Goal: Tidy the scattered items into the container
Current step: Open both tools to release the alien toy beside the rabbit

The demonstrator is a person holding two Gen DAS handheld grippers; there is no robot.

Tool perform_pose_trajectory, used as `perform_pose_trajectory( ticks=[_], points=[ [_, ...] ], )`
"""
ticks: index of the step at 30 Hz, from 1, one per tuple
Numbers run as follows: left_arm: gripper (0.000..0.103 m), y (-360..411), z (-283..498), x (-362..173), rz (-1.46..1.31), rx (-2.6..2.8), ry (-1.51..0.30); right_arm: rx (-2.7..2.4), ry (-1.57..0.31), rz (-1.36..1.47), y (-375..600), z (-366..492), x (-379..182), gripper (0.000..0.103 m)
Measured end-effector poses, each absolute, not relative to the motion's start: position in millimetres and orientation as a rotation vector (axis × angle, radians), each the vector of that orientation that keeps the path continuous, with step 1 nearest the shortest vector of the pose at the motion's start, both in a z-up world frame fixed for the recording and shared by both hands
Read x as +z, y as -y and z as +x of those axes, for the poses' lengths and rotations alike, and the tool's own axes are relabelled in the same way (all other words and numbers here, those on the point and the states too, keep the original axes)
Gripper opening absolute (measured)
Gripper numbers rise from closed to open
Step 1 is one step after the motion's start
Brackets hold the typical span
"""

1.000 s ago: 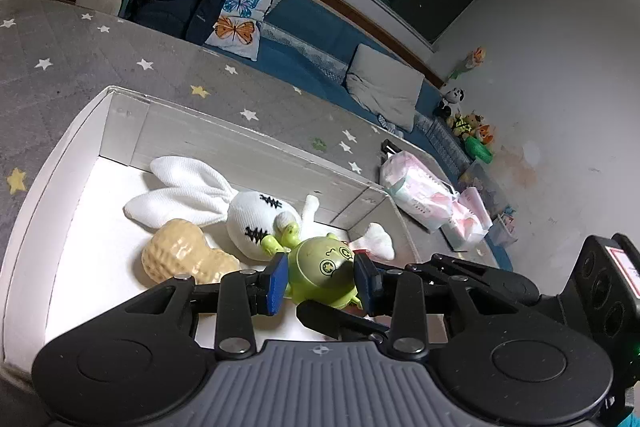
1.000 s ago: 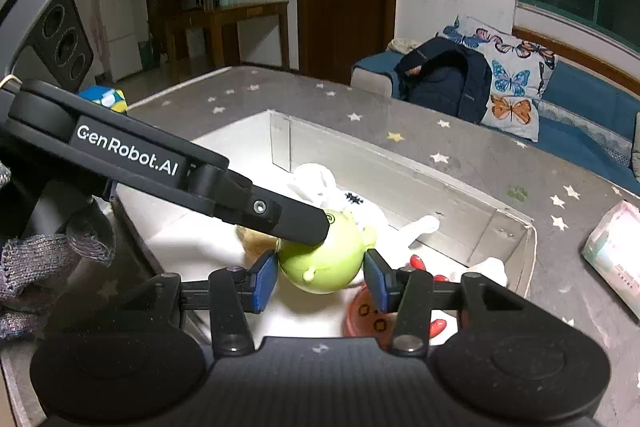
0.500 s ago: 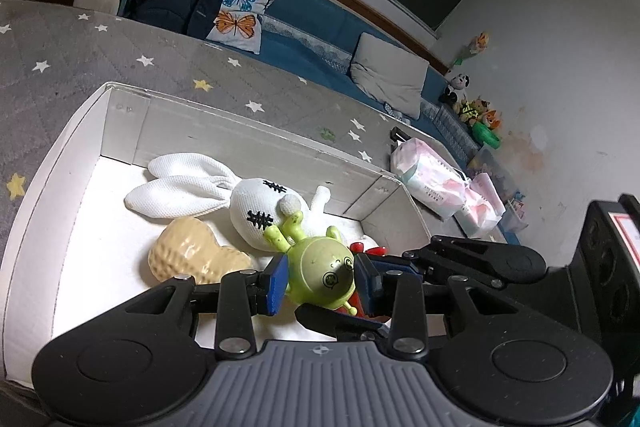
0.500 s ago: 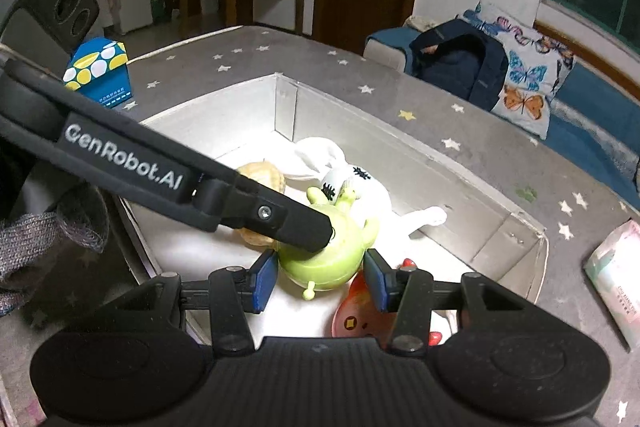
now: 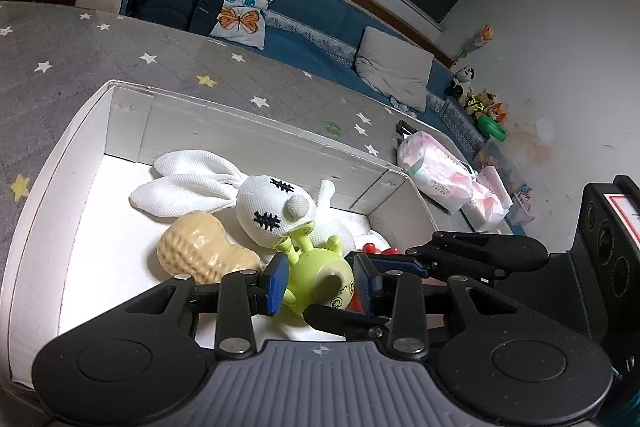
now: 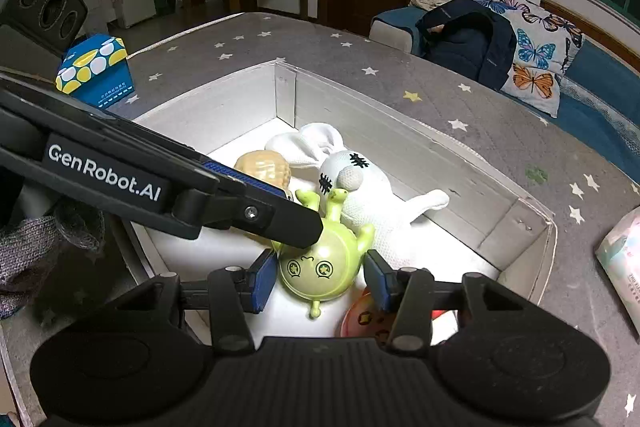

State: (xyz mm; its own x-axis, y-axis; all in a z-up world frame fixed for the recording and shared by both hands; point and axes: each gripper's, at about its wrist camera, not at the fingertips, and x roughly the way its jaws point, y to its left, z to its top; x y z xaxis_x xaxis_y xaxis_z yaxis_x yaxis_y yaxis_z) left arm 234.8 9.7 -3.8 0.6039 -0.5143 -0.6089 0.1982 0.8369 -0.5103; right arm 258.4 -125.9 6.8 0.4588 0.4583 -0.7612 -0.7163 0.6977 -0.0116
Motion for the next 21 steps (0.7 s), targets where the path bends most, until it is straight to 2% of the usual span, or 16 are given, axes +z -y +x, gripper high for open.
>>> perform_pose_trajectory(
  ticks=[21],
  points=[
    [0.038, -9, 194, 23, -0.369, -0.396, -0.757, 0.707, -0.722, -0.307, 141, 225, 27, 0.049]
  ],
)
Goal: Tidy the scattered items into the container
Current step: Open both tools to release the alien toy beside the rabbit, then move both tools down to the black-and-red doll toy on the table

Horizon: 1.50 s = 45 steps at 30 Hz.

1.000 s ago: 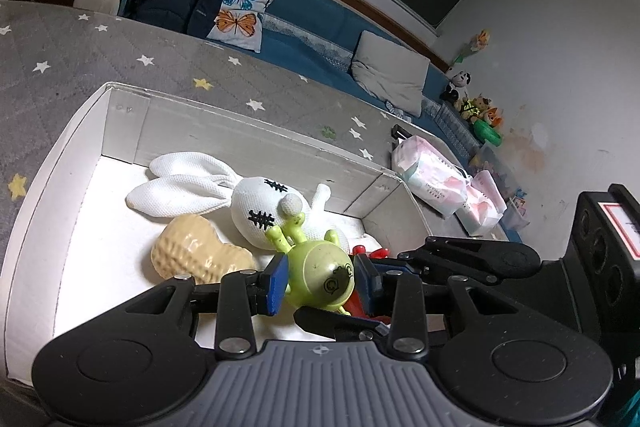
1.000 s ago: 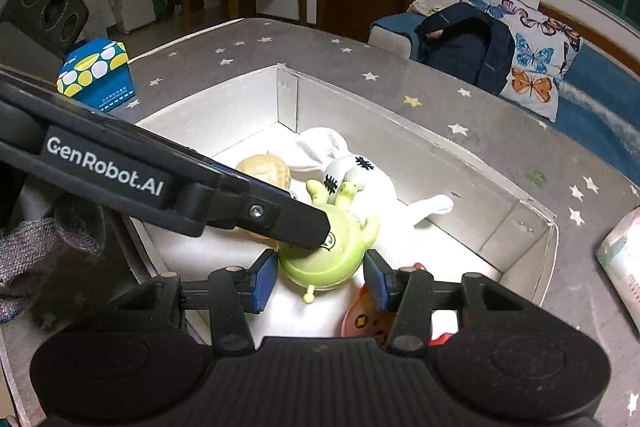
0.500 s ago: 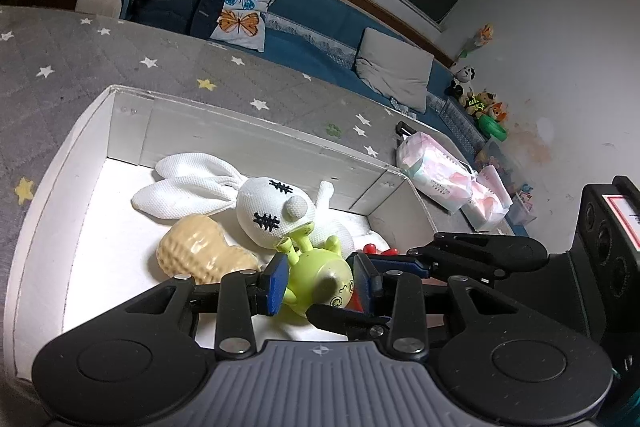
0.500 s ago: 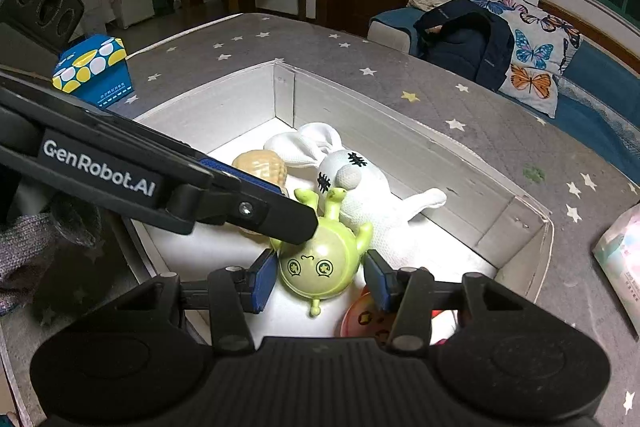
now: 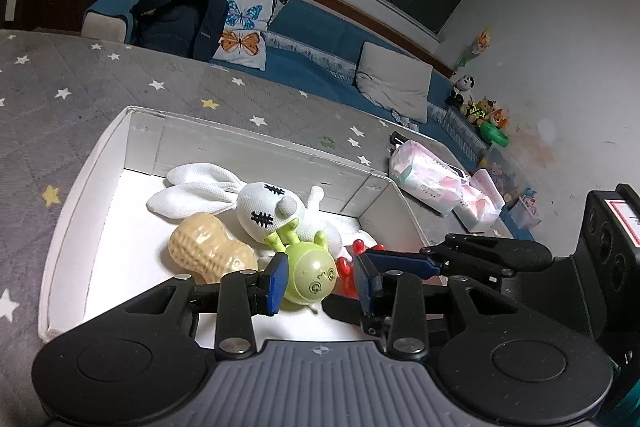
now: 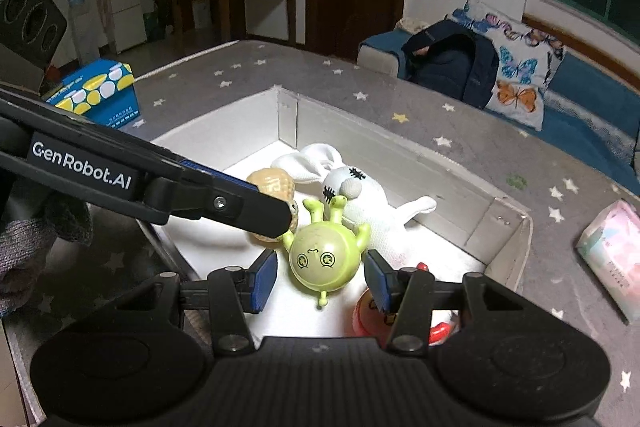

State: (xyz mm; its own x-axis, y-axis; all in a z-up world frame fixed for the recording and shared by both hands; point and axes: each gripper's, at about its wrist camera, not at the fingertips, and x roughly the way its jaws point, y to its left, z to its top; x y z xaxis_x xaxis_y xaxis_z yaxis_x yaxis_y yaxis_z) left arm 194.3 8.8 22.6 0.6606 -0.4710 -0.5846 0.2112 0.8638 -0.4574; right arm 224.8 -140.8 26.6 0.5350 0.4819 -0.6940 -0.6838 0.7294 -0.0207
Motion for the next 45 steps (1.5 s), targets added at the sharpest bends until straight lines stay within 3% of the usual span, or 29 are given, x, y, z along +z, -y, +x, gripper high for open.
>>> perform_pose_trajectory(
  ticks=[6, 19, 45],
  points=[
    [0.038, -8, 172, 35, -0.351, -0.393, -0.727, 0.705, -0.658, -0.294, 146, 198, 41, 0.056],
    [0.038, -9, 114, 47, -0.32, -0.388, -0.671, 0.736, -0.58, -0.256, 159, 134, 50, 0.057],
    [0.038, -20, 67, 10, -0.351, -0.325, -0.725, 0.725, -0.608, -0.209, 163, 82, 15, 0.07]
  ],
)
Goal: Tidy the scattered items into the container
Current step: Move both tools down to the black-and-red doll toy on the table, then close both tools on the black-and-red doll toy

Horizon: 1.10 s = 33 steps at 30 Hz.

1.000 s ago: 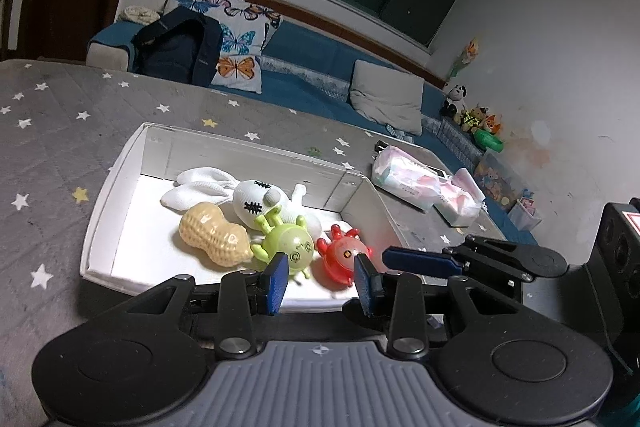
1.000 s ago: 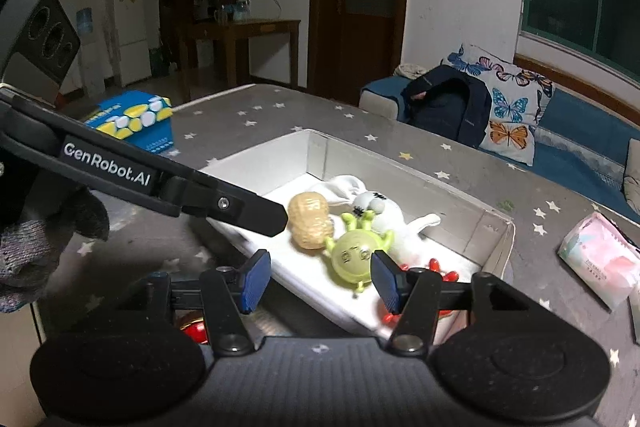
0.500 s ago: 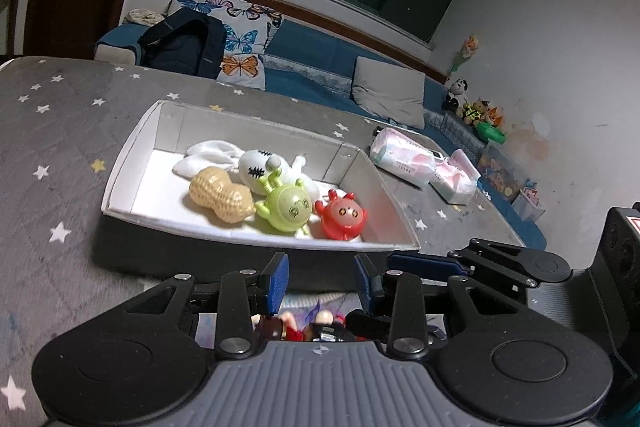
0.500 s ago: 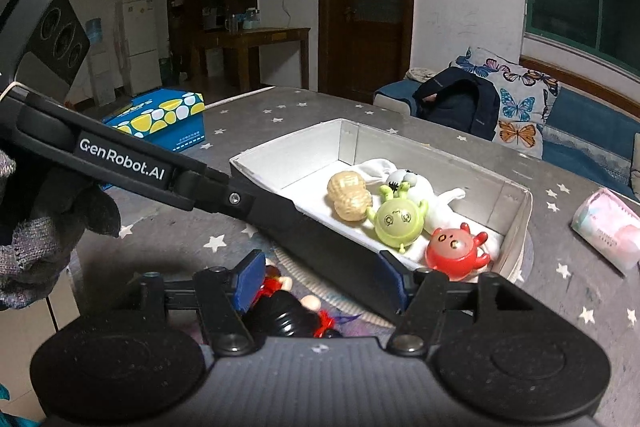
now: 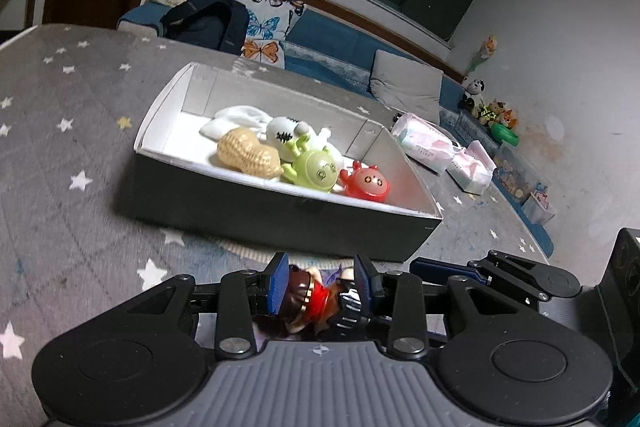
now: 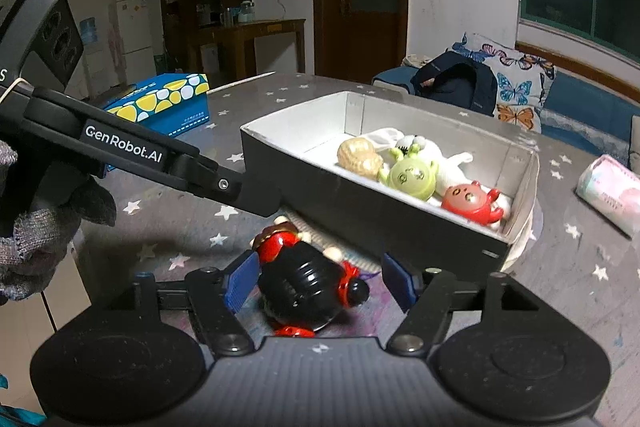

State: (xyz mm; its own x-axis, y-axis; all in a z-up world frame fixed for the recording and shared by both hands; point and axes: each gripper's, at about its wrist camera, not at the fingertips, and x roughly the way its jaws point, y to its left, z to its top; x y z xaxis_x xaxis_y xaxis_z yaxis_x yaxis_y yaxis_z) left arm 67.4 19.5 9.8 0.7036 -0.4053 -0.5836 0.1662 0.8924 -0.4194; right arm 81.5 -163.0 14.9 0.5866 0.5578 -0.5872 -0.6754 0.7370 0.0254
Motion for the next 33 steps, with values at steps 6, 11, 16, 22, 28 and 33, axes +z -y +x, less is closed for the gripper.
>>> perform_pose_trajectory(
  ticks=[6, 11, 16, 22, 28, 33],
  points=[
    [0.038, -24, 70, 0, -0.384, -0.315, -0.749, 0.717, -0.628, -0.194, 163, 83, 7, 0.07],
    [0.038, -26, 71, -4, -0.395, -0.315, -0.753, 0.711, -0.648, -0.187, 162, 86, 0, 0.07],
    [0.038, -26, 74, -7, -0.398, -0.316, -0.759, 0.71, -0.659, -0.176, 162, 87, -5, 0.07],
    [0.038, -27, 76, -11, -0.404, -0.314, -0.773, 0.711, -0.666, -0.155, 162, 88, -7, 0.069],
    [0.038, -28, 79, -14, -0.411, -0.319, -0.782, 0.716, -0.675, -0.131, 162, 90, -10, 0.069],
    [0.038, -28, 80, -17, -0.417, -0.322, -0.792, 0.718, -0.685, -0.099, 165, 92, -11, 0.069]
  ],
)
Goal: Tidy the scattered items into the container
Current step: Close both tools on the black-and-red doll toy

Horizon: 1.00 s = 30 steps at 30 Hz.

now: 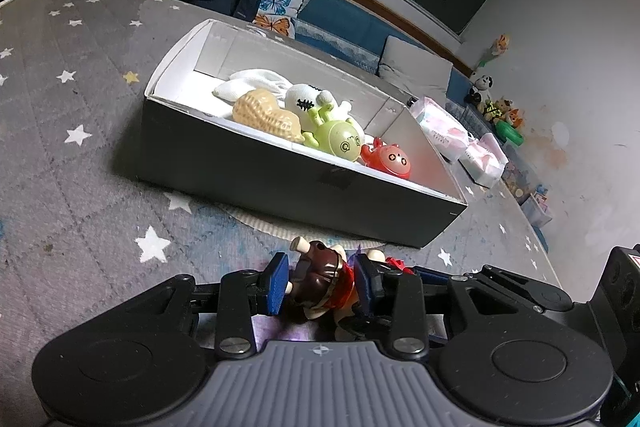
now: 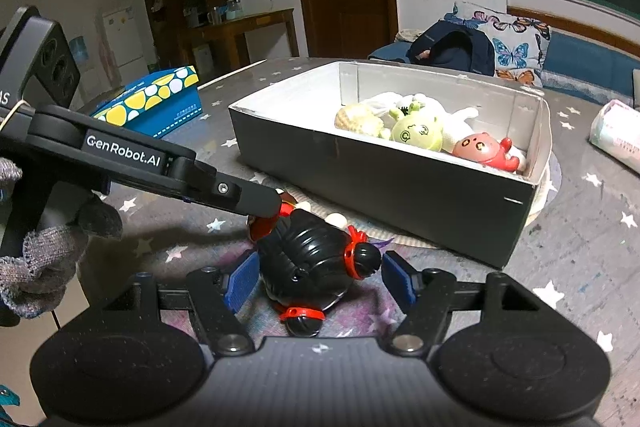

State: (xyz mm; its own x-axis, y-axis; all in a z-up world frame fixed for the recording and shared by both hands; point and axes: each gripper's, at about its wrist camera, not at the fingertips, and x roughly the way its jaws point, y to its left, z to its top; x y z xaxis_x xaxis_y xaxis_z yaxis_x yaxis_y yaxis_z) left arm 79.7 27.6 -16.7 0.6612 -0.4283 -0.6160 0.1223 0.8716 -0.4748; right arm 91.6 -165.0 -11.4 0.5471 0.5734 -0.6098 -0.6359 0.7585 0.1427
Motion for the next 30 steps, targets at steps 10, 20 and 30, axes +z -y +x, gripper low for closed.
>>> perform_pose_trajectory(
  ticks=[10, 20, 30],
  points=[
    [0.038, -29.3, 82.6, -18.7, -0.42, -0.32, -0.799, 0.725, -0.696, -0.07, 166.7, 91.6, -13.3, 0.067],
    [0.039, -33.5, 86.6, -21.9, -0.441, -0.336, -0.813, 0.73, -0.717, -0.018, 171.3, 95.1, -16.6, 0.067],
    [0.04, -37.1, 88.3, -22.5, -0.458, -0.348, -0.827, 0.746, -0.733, 0.027, 172.7, 95.9, -20.8, 0.062]
  ],
)
